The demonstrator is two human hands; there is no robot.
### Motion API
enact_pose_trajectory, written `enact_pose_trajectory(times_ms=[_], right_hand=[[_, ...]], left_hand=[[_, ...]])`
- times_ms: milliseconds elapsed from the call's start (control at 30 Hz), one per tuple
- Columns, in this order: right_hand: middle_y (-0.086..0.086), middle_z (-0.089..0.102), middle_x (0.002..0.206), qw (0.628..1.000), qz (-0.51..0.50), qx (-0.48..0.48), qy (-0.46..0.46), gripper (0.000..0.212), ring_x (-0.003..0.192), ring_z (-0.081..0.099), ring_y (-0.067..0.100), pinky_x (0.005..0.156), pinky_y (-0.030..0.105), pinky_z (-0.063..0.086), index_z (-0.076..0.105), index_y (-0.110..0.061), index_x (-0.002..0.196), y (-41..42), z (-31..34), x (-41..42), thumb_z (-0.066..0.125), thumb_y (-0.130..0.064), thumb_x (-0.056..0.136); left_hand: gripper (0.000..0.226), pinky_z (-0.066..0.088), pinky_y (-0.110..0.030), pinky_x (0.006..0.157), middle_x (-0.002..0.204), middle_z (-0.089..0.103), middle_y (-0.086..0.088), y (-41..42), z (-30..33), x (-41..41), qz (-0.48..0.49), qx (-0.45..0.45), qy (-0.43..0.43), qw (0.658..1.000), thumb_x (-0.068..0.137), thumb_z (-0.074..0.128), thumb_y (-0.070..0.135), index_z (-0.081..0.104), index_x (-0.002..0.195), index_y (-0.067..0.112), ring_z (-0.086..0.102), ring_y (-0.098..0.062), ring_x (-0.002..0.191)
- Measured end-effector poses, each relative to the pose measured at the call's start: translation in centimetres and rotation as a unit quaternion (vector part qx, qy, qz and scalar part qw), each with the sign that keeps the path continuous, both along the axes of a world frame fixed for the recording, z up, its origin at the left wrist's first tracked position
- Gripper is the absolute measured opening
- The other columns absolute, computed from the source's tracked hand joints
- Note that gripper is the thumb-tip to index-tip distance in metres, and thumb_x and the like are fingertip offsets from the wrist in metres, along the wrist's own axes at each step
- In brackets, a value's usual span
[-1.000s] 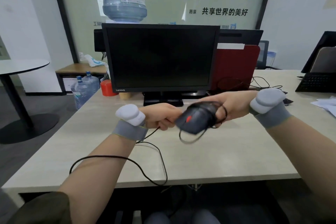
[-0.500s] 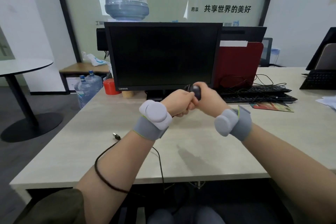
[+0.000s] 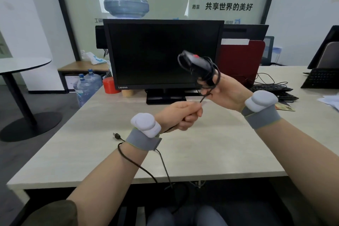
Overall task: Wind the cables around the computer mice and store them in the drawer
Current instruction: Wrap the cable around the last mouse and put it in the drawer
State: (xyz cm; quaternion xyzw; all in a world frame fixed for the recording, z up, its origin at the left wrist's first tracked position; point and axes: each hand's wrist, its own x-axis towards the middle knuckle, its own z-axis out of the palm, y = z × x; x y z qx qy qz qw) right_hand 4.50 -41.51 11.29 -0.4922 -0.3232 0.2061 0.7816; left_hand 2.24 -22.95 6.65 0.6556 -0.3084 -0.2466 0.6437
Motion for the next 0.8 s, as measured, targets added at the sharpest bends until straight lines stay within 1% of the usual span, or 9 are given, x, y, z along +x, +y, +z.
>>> enact_pose_trajectory(times_ms=[67, 133, 233, 333, 433, 533, 633, 733, 800], right_hand=[[0.002, 0.065, 0.080, 0.994, 0.057, -0.088, 0.010, 0.046, 0.067, 0.059, 0.010, 0.067, 0.025, 0.052, 0.051, -0.015, 0.126, -0.7, 0.2, -0.8, 0.063, -0.009, 0.082], [0.003, 0.069, 0.107, 0.977, 0.107, -0.184, 0.001, 0.062, 0.093, 0.065, 0.017, 0.076, 0.031, 0.054, 0.057, -0.019, 0.124, -1.5, 0.6, -1.6, 0.078, -0.009, 0.067], [-0.002, 0.060, 0.125, 0.918, 0.196, -0.340, -0.056, 0.080, 0.113, 0.058, 0.015, 0.093, 0.032, 0.049, 0.040, -0.018, 0.132, -1.8, 1.6, -2.4, 0.082, -0.011, 0.064], [0.000, 0.055, 0.118, 0.825, 0.165, -0.530, -0.103, 0.067, 0.095, 0.057, 0.013, 0.070, 0.020, 0.050, 0.041, -0.026, 0.129, -0.4, 2.3, -3.0, 0.068, 0.003, 0.075], [-0.008, 0.059, 0.092, 0.727, 0.090, -0.660, -0.168, 0.055, 0.062, 0.058, -0.003, 0.052, 0.012, 0.045, 0.046, -0.027, 0.126, 1.6, 2.5, -3.7, 0.069, -0.007, 0.080], [-0.011, 0.059, 0.081, 0.671, -0.042, -0.705, -0.225, 0.053, 0.048, 0.055, -0.005, 0.047, 0.011, 0.044, 0.049, -0.028, 0.121, 2.9, 2.1, -4.0, 0.074, -0.024, 0.075], [-0.002, 0.064, 0.096, 0.637, -0.178, -0.698, -0.274, 0.058, 0.075, 0.065, 0.014, 0.059, 0.026, 0.052, 0.045, -0.025, 0.122, 3.6, 0.9, -3.8, 0.073, -0.028, 0.071], [0.010, 0.061, 0.112, 0.598, -0.309, -0.665, -0.323, 0.062, 0.099, 0.059, 0.028, 0.077, 0.033, 0.047, 0.041, -0.017, 0.129, 4.3, -0.9, -2.9, 0.068, -0.022, 0.073], [0.014, 0.056, 0.121, 0.612, -0.404, -0.599, -0.323, 0.064, 0.107, 0.055, 0.033, 0.081, 0.034, 0.043, 0.039, -0.016, 0.131, 4.1, -1.7, -2.2, 0.068, -0.020, 0.074]], left_hand=[[0.036, 0.022, -0.011, 0.033, 0.049, 0.042, 0.013, 1.1, 0.5, 0.4, -0.054, 0.058, 0.020, 0.997, 0.093, 0.041, 0.029, 0.061, 0.063, 0.026, 0.030, 0.001, 0.033], [0.038, 0.021, -0.011, 0.032, 0.046, 0.047, 0.012, 2.3, 1.5, 0.6, -0.105, 0.160, 0.026, 0.981, 0.088, 0.041, 0.024, 0.062, 0.056, 0.028, 0.031, 0.002, 0.031], [0.024, 0.023, -0.012, 0.034, 0.043, 0.050, 0.008, 3.8, 3.4, 0.6, -0.138, 0.327, -0.001, 0.935, 0.076, 0.054, 0.030, 0.066, 0.055, 0.026, 0.032, 0.001, 0.031], [0.012, 0.029, -0.013, 0.039, 0.057, 0.056, 0.011, 3.9, 4.6, 0.4, -0.063, 0.415, -0.030, 0.907, 0.076, 0.064, 0.033, 0.069, 0.070, 0.024, 0.038, -0.002, 0.038], [0.013, 0.038, -0.014, 0.044, 0.065, 0.063, 0.011, 2.6, 4.9, 0.5, 0.062, 0.470, -0.122, 0.872, 0.086, 0.060, 0.026, 0.068, 0.083, 0.016, 0.044, -0.005, 0.044], [0.021, 0.038, -0.017, 0.045, 0.071, 0.062, 0.003, 1.3, 4.9, 0.2, 0.160, 0.463, -0.179, 0.853, 0.092, 0.050, 0.021, 0.063, 0.078, 0.011, 0.046, -0.011, 0.052], [0.028, 0.041, -0.022, 0.052, 0.068, 0.059, -0.005, 0.3, 5.2, 0.0, 0.277, 0.438, -0.220, 0.827, 0.092, 0.043, 0.020, 0.055, 0.068, 0.010, 0.052, -0.018, 0.054], [0.021, 0.042, -0.033, 0.071, 0.098, 0.063, -0.011, -0.8, 5.6, -0.8, 0.376, 0.458, -0.280, 0.755, 0.092, 0.038, 0.021, 0.052, 0.102, 0.009, 0.060, -0.031, 0.090], [0.022, 0.035, -0.034, 0.069, 0.106, 0.062, -0.012, -1.4, 5.7, -1.4, 0.418, 0.458, -0.333, 0.710, 0.093, 0.036, 0.019, 0.048, 0.109, 0.010, 0.058, -0.034, 0.097]])
